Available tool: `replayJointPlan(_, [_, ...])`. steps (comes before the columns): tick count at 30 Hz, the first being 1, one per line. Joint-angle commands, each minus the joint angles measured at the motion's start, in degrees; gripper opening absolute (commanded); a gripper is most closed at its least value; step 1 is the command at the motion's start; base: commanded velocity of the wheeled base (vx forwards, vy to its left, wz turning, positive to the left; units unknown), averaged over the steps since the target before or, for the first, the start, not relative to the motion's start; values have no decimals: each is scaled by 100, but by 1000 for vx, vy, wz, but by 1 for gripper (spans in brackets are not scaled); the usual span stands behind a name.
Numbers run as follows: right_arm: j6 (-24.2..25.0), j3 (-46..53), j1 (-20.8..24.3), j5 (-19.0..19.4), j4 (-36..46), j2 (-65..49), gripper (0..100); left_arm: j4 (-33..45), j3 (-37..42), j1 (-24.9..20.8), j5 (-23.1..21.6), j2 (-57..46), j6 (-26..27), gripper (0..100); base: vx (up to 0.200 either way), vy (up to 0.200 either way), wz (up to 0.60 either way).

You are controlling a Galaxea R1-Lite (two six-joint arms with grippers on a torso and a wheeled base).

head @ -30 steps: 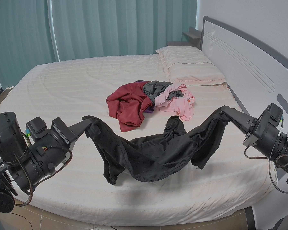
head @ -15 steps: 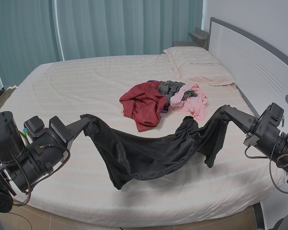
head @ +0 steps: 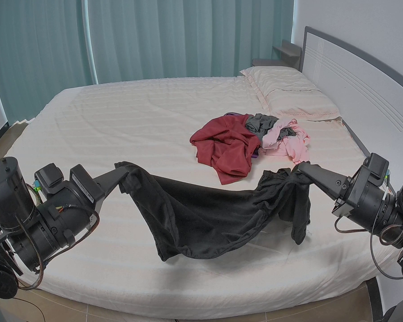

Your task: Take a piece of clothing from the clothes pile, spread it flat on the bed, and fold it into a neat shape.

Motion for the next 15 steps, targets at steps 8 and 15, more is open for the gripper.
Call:
replayJointPlan(8, [0,88,309,-10,27,154,0,2,107,-116,-192,29,-4,0,0,200,0])
replayJointPlan(15, [0,105,406,-1,27,180,0,2,125,-256,-201,3,-4,0,0,200,0])
